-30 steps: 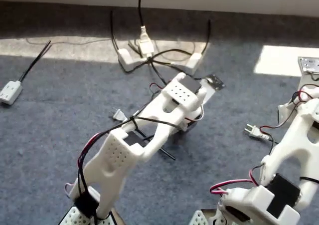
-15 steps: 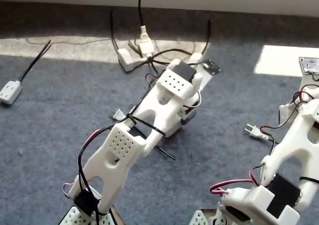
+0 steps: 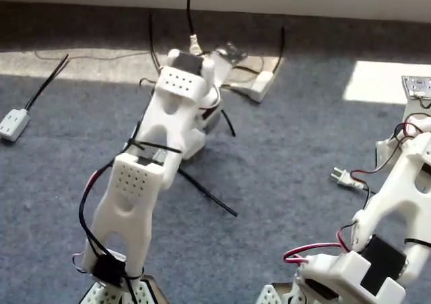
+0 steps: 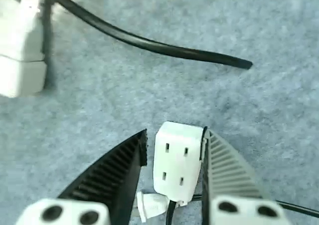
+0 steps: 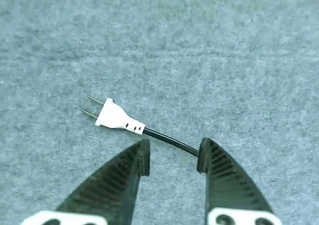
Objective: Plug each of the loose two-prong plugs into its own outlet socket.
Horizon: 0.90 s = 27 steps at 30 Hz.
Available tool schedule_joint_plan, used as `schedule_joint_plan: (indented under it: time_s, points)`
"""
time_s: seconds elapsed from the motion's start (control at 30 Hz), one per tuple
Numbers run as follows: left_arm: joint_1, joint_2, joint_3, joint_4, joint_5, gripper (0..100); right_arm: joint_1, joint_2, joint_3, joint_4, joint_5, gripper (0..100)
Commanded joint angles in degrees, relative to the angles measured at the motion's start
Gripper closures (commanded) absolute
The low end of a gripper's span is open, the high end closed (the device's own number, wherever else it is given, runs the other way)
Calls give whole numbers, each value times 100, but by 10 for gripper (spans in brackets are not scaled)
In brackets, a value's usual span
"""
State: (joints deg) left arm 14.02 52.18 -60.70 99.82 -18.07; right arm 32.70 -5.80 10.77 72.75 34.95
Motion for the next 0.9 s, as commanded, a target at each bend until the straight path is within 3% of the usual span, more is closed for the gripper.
schedule_joint_plan:
  time_s: [0.0,0.23,0.57,0.7,0.87]
  points:
    - [-57,-936,-189,114,-53,821,-154,-224,-48,-75,62,831]
    - [-66,-1851,699,123,105,821,-154,-215,-31,-84,62,831]
    - [-892,-3679,4004,105,3833,825,-189,-207,-22,-84,62,831]
    - [-1253,-3925,5059,-185,4879,825,-189,-207,-13,-84,62,831]
    - [-1455,-3925,6000,-1029,5679,825,-189,-207,286,-84,62,831]
